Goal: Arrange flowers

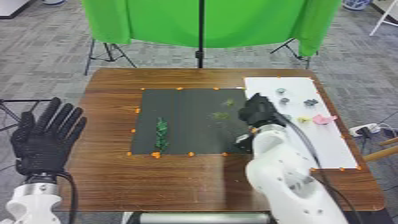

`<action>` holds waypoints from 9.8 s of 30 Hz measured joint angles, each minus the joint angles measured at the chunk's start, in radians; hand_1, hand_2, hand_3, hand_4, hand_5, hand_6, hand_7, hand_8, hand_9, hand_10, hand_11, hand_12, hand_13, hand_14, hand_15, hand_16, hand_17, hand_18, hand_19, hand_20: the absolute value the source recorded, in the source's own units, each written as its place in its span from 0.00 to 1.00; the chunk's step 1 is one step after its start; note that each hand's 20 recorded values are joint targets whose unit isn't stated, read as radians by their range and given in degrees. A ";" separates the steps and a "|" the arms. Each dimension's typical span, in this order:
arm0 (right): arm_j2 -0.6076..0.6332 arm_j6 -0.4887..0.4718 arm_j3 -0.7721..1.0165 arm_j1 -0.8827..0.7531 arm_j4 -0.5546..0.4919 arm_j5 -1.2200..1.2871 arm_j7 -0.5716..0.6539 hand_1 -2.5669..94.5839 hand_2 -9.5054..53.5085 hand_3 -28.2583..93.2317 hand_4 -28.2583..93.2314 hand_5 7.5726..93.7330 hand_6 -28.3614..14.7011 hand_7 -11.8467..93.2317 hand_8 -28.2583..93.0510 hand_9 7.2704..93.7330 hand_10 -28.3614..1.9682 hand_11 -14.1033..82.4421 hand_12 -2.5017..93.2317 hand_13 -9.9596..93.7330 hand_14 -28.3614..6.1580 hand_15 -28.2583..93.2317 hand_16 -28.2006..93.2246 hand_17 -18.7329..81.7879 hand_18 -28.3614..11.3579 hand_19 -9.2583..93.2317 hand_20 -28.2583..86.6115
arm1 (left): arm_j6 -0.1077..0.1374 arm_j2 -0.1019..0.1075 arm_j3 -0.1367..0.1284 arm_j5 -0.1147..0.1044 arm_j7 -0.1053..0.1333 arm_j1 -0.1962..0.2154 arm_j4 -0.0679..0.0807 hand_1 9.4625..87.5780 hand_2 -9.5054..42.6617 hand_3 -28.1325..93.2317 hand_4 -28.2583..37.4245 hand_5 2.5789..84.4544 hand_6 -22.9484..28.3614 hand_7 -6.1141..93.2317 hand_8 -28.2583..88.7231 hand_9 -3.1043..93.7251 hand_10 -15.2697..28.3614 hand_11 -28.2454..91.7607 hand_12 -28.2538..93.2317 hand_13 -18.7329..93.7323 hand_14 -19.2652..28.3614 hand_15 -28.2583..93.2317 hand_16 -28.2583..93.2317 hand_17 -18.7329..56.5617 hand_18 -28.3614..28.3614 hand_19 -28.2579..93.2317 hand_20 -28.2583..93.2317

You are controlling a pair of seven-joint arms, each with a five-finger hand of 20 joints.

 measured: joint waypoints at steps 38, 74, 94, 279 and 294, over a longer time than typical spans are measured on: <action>-0.258 -0.018 -0.186 0.064 0.195 0.079 0.109 0.47 0.00 0.87 0.09 0.77 0.48 0.39 0.36 0.77 0.26 0.58 0.32 0.69 0.24 0.86 0.48 0.54 0.00 1.00 0.63 | 0.014 0.040 0.074 0.007 -0.085 -0.088 0.031 0.16 0.39 0.84 0.00 0.48 0.60 0.15 0.18 0.42 0.66 0.36 0.32 0.45 0.68 0.36 0.23 0.19 0.76 0.50 0.35; -0.140 -0.184 -0.080 0.043 -0.019 0.166 0.060 0.40 0.05 0.87 0.09 0.74 0.42 0.19 0.16 0.79 0.20 0.46 0.28 0.67 0.20 0.84 0.48 0.53 0.00 0.99 0.62 | 0.014 0.011 0.038 0.004 -0.024 -0.032 0.019 0.16 0.38 0.85 0.00 0.49 0.60 0.15 0.17 0.43 0.67 0.35 0.33 0.46 0.70 0.36 0.23 0.18 0.77 0.52 0.34; 0.071 -0.170 0.002 0.171 0.253 -0.256 -0.006 0.37 0.00 0.84 0.04 0.79 0.48 0.30 0.17 0.80 0.26 0.49 0.29 0.70 0.28 0.85 0.48 0.56 0.01 1.00 0.68 | 0.015 -0.003 0.036 0.005 -0.012 -0.017 0.014 0.17 0.39 0.85 0.00 0.48 0.60 0.14 0.18 0.43 0.67 0.35 0.33 0.45 0.69 0.37 0.23 0.18 0.76 0.51 0.34; -0.002 -0.135 -0.027 -0.102 -0.045 -0.080 -0.102 0.29 0.27 0.87 0.10 0.83 0.50 0.29 0.16 0.70 0.14 0.28 0.21 0.71 0.27 0.71 0.43 0.54 0.05 0.98 0.59 | 0.020 -0.015 0.060 0.004 -0.067 -0.013 0.024 0.19 0.37 0.85 0.00 0.48 0.60 0.16 0.17 0.43 0.67 0.36 0.33 0.46 0.69 0.37 0.23 0.18 0.76 0.51 0.35; 0.016 -0.092 0.055 -0.118 -0.107 -0.069 -0.111 0.34 0.13 0.89 0.09 0.71 0.48 0.26 0.16 0.67 0.19 0.29 0.21 0.68 0.30 0.73 0.43 0.52 0.08 0.98 0.59 | 0.020 -0.022 0.061 -0.005 -0.058 -0.015 0.023 0.19 0.37 0.85 0.00 0.49 0.60 0.15 0.17 0.43 0.67 0.36 0.33 0.46 0.69 0.37 0.23 0.18 0.76 0.52 0.34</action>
